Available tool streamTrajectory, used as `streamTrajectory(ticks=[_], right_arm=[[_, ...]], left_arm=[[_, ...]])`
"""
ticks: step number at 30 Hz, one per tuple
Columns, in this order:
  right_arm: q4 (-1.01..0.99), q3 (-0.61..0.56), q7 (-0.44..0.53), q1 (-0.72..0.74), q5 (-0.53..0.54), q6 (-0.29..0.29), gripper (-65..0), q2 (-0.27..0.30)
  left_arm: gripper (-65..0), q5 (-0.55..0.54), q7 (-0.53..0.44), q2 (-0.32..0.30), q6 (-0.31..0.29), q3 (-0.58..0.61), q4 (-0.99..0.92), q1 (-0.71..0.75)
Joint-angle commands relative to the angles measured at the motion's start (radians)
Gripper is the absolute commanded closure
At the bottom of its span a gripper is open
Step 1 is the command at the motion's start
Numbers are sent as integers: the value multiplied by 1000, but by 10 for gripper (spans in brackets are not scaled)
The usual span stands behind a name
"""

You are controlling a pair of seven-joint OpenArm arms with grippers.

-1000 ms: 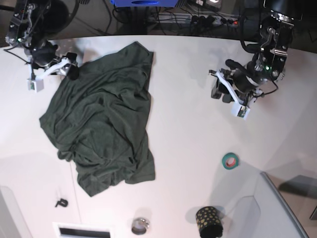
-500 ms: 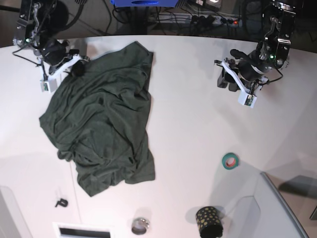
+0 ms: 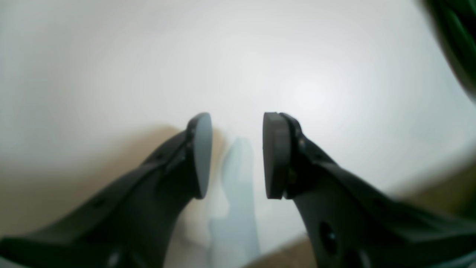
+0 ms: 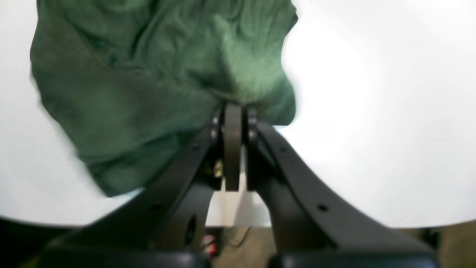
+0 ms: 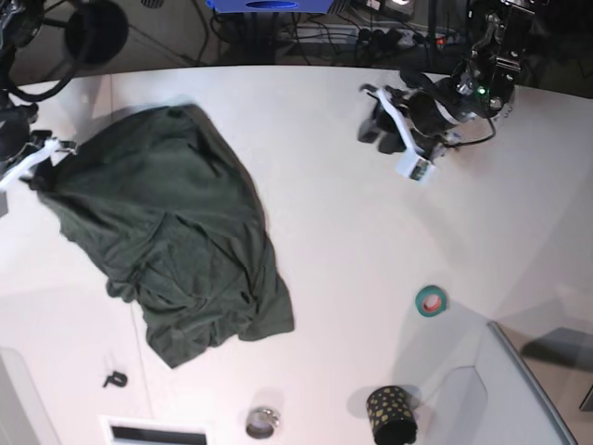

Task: Layout the t-shirt on the table in an organized manner, then fold the t-shirt properly
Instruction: 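Drag the shirt edge with the right gripper away from the left gripper, then grasp the shirt edge with the right gripper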

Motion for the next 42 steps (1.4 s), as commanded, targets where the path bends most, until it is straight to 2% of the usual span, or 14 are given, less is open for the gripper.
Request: streamTrajectory(ticks=[1,6,14,18,21,23,25,26,28,31,33,35,40,42], right_arm=[[41,25,-17,23,15,0,-6,9],[53,97,-120,132,15,1,-6,19],[41,134,-117,214,9,-8,-6,78],[-136,164,-114,249,7,-22,-9,83],[-344,161,-20,264,-31,-36,-113,115],[-436,161,69,278,-86,-37,-266,124],[-445,166,88,272,-114,-37,-395,135],[-424,166,73,264,-112,-34,-417,138],[-326,148,16,208,-112,-11,-399,132],[-171,17,-77,108,-112,110,-365,83],[-105,-75,-96,37,-114,135,-363,63],[-70,-195,-74,-21,-118,136,-362,61],[-60,-429,113,-107,-121,127,-360,118],[-66,-506,151,-110,-143,96,-360,146]], left_arm=[[-230,-5,-16,-6,-6,-1,23,2],[-229,-2,-15,47,-23,16,18,-10],[-229,1,-12,73,-23,122,11,-27],[-227,1,-12,71,-23,119,-3,-32],[-227,1,-12,53,-23,117,0,-32],[-227,1,-12,51,-23,117,1,-33],[-227,1,-12,40,-23,116,0,-33],[-227,1,-13,28,-23,116,-2,-33],[-225,1,-15,19,-23,116,-2,-33],[-225,1,-15,5,-23,88,-2,-33],[-224,0,-16,8,-23,42,-2,-30],[-224,0,-16,8,-23,-15,0,-26],[-224,1,-12,2,-23,-171,-5,-16],[-224,1,-12,-7,-23,-237,-5,1]])
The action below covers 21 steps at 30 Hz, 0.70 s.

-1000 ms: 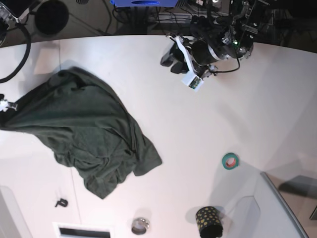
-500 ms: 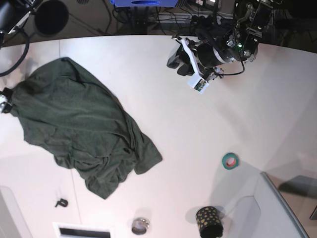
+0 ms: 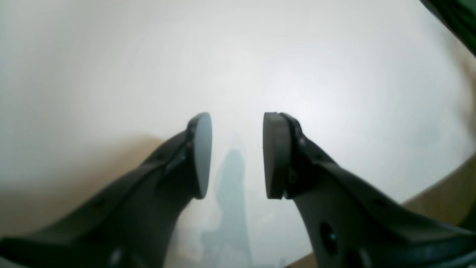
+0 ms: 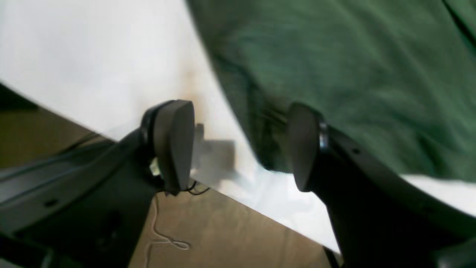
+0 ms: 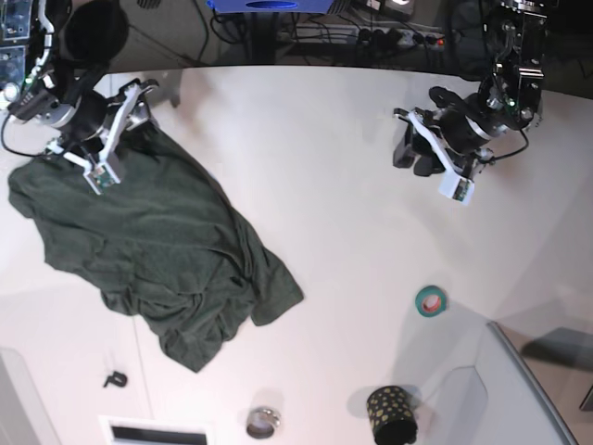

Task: Layout the t-shirt on the table in an organized manner, then fold the t-shirt properly
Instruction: 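Grasp the shirt edge with the right gripper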

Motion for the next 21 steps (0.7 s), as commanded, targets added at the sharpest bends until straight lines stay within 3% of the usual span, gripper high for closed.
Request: streamTrajectory(ticks=[1,4,8,13,21], right_arm=[[12,-37,35,7,-20,-23,-360,20],[-7,-182,82,11,-183,-80,-360,30],[-124,-270,119,64,-309,-89,-360,6],[-271,-255,164,123,-338,-89,-275,-22],[-311,-255,170,153,-339,-91,-273,-22]], left_arm=[[-224,-6,-15,-22,-3,-28,12,6],[-224,-6,-15,-24,-3,-96,-4,20],[-224,-9,-17,-22,-4,-123,-29,26],[-224,-7,-20,-16,-4,-126,-35,44],[-224,-9,-20,-14,-4,-126,-35,47]])
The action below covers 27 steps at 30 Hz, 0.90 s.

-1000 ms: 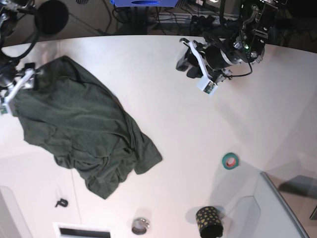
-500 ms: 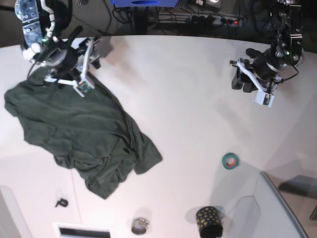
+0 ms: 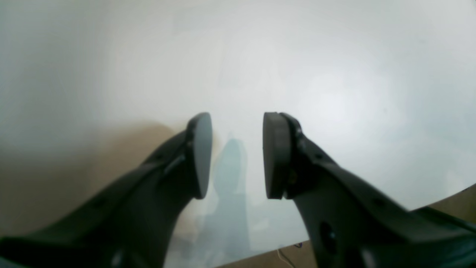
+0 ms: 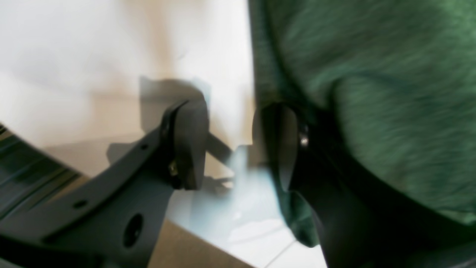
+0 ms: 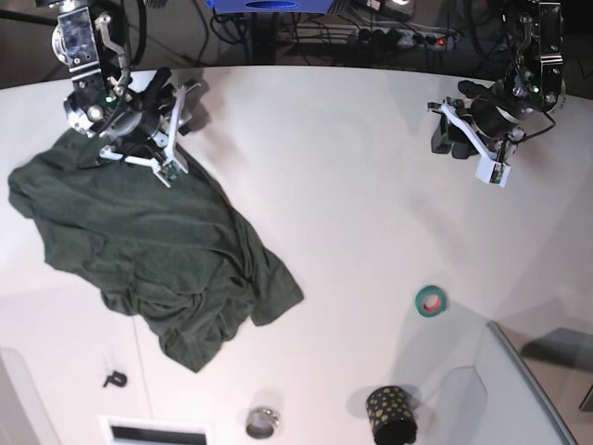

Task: Layout the t-shirt on the table in an organized manner, then fold the t-shirt properly
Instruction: 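Grasp the shirt edge with the right gripper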

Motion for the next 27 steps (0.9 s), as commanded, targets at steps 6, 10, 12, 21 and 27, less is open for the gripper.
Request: streamTrajectory(ticks=[6,10,12,21,27], right_arm=[[-104,3,45,65,6,1,-266,4],[-129,-1,49,67,4,1,-119,4],[-99,-3,48,41,4,1,-27,4],[171,0,46,-132,9,70,-21,4],[375,3,-75,-195,6,193,-21,21]], left_arm=[[-224,-16,-21,-12,-4,1,15,-3],[-224,-16,-21,-12,-4,1,15,-3],[-224,-13,-21,-12,-4,-1,15,-3],[-224,-11,-21,-12,-4,1,14,-11],[-224,-11,-21,-12,-4,-5,14,-13]])
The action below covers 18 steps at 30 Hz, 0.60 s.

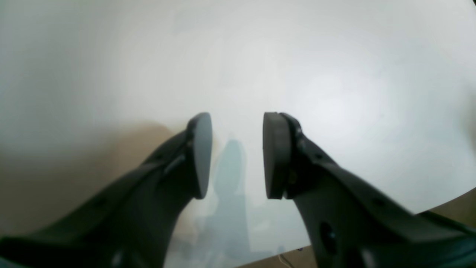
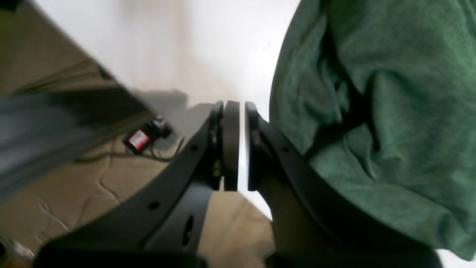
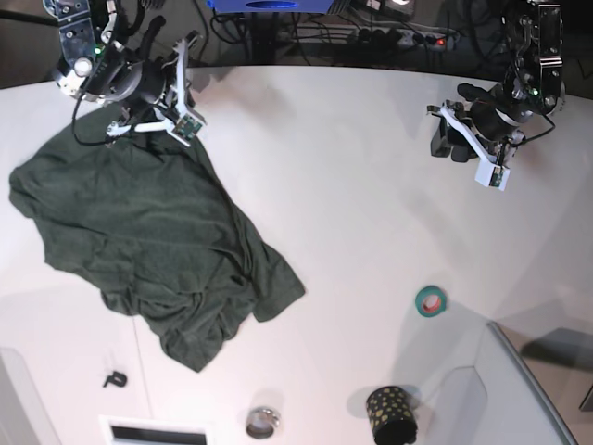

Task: Layout the t-shirt on the table in an organized manner, then fold the t-shirt properly
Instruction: 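Grasp the shirt edge with the right gripper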

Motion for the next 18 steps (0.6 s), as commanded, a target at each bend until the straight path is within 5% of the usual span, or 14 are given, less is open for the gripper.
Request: streamTrajectory(ticks=[1,6,12,18], right_arm=[[30,3,4,6,9,6,-21,10],[-39,-3,12,72,9,-69,-35,-16],[-254,-4,12,222,8,-94,-267,-84],[-388,2,12,303,8,-94,-242,-102]], left_arm=[[-224,-11,-19,-12,-4,-9,14,-2],[-224,-11,-19,-12,-4,-8,14,0],[-224,-11,-19,-12,-4,-6,14,0],[-224,-11,-19,-12,-4,-11,14,6]])
